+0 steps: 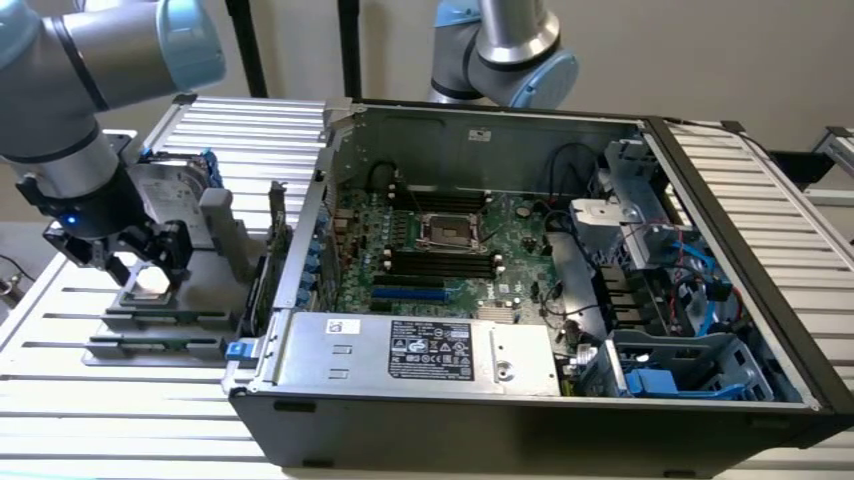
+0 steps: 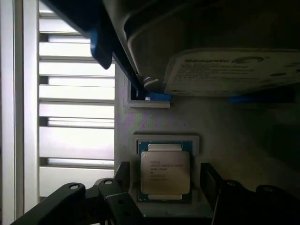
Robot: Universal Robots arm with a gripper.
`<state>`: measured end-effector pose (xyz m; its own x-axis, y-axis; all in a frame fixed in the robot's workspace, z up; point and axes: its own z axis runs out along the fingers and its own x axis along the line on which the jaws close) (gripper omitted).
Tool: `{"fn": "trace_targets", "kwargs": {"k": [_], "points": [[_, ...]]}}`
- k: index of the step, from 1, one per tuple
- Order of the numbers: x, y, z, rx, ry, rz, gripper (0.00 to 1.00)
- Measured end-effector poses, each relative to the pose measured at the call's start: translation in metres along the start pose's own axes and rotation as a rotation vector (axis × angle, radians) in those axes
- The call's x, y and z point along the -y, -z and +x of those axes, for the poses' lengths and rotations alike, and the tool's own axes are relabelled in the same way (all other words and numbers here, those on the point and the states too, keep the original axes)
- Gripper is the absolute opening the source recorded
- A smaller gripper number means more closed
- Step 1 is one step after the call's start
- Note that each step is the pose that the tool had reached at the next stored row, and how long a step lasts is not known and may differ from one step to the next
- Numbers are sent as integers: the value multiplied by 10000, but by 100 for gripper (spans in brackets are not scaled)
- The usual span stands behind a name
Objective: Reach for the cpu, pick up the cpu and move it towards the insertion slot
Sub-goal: 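Pick up the cpu and move it towards the insertion slot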
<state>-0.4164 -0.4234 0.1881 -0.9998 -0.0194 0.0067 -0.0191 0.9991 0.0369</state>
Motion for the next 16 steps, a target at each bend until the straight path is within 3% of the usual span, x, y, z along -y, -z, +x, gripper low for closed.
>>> {"fn": "trace_targets", "kwargs": {"k": [16], "points": [[1,-19,-14,-3,11,2,71]]}}
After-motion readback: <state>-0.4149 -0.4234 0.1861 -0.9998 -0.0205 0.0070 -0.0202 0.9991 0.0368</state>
